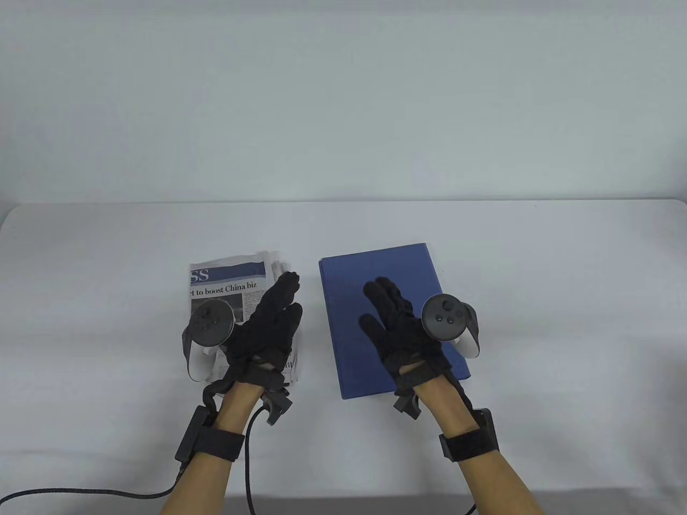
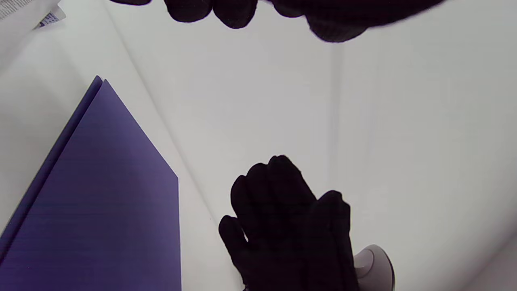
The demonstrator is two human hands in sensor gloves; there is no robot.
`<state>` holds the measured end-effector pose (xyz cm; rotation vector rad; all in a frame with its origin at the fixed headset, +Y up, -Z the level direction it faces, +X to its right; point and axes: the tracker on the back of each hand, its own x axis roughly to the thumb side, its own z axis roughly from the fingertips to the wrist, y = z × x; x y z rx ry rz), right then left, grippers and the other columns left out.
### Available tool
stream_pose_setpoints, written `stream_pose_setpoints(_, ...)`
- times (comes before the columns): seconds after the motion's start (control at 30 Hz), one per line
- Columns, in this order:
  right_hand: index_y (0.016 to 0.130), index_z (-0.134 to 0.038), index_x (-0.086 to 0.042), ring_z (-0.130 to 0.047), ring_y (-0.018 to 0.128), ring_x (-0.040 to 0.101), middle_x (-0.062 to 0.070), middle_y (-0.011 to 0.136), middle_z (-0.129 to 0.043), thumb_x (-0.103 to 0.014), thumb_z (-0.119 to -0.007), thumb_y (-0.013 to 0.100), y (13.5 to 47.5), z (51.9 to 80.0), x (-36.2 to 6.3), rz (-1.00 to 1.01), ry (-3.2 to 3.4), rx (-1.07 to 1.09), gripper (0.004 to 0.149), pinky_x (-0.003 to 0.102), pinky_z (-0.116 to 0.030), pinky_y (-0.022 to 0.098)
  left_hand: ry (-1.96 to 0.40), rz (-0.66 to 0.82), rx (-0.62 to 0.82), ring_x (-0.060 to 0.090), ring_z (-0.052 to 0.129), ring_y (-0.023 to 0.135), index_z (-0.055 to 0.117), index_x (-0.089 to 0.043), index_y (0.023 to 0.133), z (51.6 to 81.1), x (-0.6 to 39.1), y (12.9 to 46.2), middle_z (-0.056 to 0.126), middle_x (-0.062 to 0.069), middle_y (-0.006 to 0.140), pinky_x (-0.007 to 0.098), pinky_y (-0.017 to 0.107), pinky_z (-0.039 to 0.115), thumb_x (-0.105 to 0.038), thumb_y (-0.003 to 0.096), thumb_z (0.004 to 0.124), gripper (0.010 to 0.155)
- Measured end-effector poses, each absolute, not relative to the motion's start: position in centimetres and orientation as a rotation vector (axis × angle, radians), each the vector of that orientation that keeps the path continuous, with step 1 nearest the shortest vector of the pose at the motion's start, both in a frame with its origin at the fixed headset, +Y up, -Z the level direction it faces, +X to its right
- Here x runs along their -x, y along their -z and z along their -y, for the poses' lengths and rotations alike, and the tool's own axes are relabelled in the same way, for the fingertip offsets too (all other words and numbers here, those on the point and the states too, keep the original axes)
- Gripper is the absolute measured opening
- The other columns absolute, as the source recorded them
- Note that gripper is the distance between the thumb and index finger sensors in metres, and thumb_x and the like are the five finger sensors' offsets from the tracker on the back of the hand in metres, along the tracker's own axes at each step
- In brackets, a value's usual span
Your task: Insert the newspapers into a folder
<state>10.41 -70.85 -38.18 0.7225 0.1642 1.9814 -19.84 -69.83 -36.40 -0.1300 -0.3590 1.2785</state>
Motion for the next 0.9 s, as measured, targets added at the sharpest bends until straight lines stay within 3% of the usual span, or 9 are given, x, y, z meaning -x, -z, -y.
stream_pose_setpoints(0.37, 0.111, -0.02, -0.002, -0.009, 0.098, 0.057, 0.027, 0.107, -0.006, -0.051, -0.061, 0.061, 38.4, 70.8, -10.1, -0.161, -1.924, -0.73, 0.081, 0.078, -0.012, 0.058, -1.273, 0.33, 0.141, 0.036, 0.027, 0.121, 0.022, -0.045, 0.12, 70.4, 20.1, 36.8, 0.026, 0.001, 0.129, 0.064, 0.09, 0.032, -0.051, 0.0623, 0.059, 0.068)
stream_pose_setpoints(0.67, 0.11, -0.02, -0.001, -0.01, 0.098, 0.057, 0.027, 0.107, -0.006, -0.05, -0.061, 0.061, 38.2, 70.5, -10.0, -0.159, -1.875, -0.727, 0.08, 0.078, -0.013, 0.058, -1.126, 0.366, 0.2, 0.037, 0.027, 0.121, 0.023, -0.045, 0.12, 71.4, 18.4, 36.5, 0.025, 0.001, 0.129, 0.064, 0.09, 0.032, -0.051, 0.0621, 0.059, 0.068)
stream_pose_setpoints(0.9, 0.11, -0.018, -0.001, -0.011, 0.097, 0.058, 0.028, 0.106, -0.006, -0.052, -0.063, 0.061, 38.1, 71.5, -9.2, -0.288, -1.987, -0.667, 0.084, 0.078, -0.015, 0.058, -1.102, 0.359, 0.178, 0.037, 0.028, 0.121, 0.019, -0.054, 0.118, 71.1, 18.7, 36.1, 0.026, 0.002, 0.129, 0.065, 0.09, 0.033, -0.051, 0.0621, 0.057, 0.068)
